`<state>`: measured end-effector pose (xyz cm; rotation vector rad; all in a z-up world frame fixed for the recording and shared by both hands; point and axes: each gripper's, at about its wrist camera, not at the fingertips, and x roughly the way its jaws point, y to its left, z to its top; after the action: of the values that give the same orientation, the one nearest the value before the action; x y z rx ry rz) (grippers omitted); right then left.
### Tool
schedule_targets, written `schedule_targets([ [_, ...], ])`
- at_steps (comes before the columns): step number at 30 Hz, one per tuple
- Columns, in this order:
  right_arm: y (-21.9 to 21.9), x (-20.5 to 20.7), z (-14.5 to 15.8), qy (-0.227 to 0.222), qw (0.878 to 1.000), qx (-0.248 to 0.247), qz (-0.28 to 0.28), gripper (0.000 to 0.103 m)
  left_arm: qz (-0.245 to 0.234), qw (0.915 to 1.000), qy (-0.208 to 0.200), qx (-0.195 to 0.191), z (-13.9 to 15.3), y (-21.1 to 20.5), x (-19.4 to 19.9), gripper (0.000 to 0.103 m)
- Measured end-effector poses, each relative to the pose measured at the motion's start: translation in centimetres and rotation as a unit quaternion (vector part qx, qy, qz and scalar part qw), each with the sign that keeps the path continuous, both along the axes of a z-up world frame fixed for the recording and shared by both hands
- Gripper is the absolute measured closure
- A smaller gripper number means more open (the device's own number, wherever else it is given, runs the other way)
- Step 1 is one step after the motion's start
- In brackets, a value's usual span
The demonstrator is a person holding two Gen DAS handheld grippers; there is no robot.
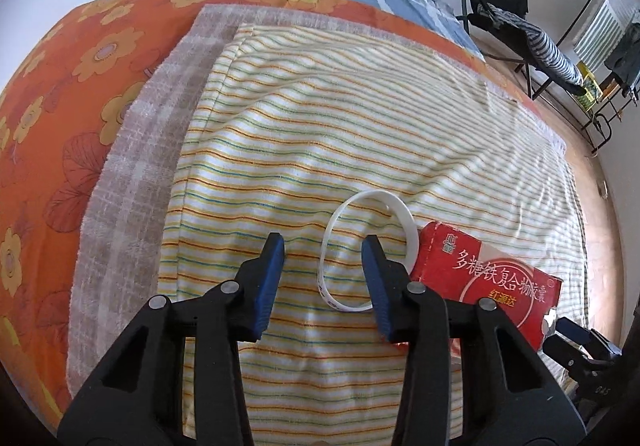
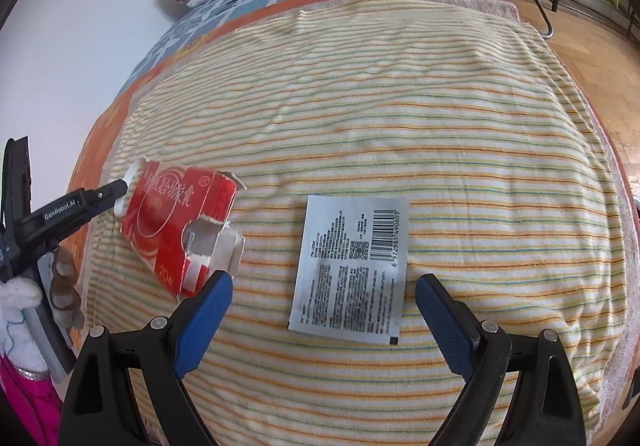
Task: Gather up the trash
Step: 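Grasp the white bracelet with the left tool while the right tool grasps the white receipt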
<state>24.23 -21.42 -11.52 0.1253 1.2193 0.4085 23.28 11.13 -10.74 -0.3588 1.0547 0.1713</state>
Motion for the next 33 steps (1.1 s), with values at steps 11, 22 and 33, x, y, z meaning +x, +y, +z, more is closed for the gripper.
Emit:
schedule_targets([
  [11,1.1,0.8,-0.4,-0.011,1.000,-0.028,-0.004,0.008,-0.001,0.9998,0.003,0.022,-0.9,-0.3,0.5,0.089],
  [22,2.2,-0.2,-0.8,-0.053,0.992,-0.111,0.025,0.028,0.001,0.9998,-0.003,0.019,-0.7,0.0,0.3,0.097],
  [33,1.3,-0.5,0.1,-0.063,0.995,-0.078,0.026,0.042,0.010,0.9998,-0.016,0.012,0.4,0.7,-0.3,0.101],
])
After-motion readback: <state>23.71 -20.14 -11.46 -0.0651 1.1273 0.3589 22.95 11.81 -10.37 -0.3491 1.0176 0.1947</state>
